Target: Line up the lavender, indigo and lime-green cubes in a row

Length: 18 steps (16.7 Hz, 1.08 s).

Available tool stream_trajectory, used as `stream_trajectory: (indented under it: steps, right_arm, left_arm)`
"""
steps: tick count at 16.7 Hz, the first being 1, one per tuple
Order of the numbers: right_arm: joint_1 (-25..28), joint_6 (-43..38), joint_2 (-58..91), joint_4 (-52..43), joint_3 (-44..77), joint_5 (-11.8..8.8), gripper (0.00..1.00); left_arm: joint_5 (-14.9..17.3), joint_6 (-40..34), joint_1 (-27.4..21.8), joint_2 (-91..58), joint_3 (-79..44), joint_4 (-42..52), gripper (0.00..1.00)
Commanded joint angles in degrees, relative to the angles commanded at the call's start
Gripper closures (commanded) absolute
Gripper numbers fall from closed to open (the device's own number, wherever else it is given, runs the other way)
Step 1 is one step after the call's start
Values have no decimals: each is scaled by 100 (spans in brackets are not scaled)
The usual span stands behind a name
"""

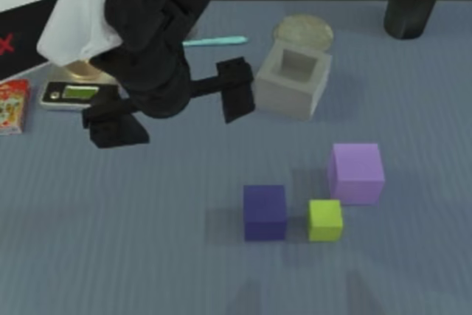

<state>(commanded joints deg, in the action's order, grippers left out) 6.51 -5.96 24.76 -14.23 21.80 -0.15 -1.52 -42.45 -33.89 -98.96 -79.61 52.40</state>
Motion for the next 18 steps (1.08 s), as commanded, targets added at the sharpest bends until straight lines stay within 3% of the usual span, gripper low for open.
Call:
stream_trajectory:
  steps: [10, 18]
  right_arm:
    - [1110, -1156, 5953, -2979, 4130, 13, 0]
    - [1755, -1828, 9002, -4592, 6619, 18, 0]
  left_arm:
    - [-4, 1963, 2302, 6123, 5019, -2990, 0]
    - [115, 3859, 3345, 9341, 7559, -4877, 0]
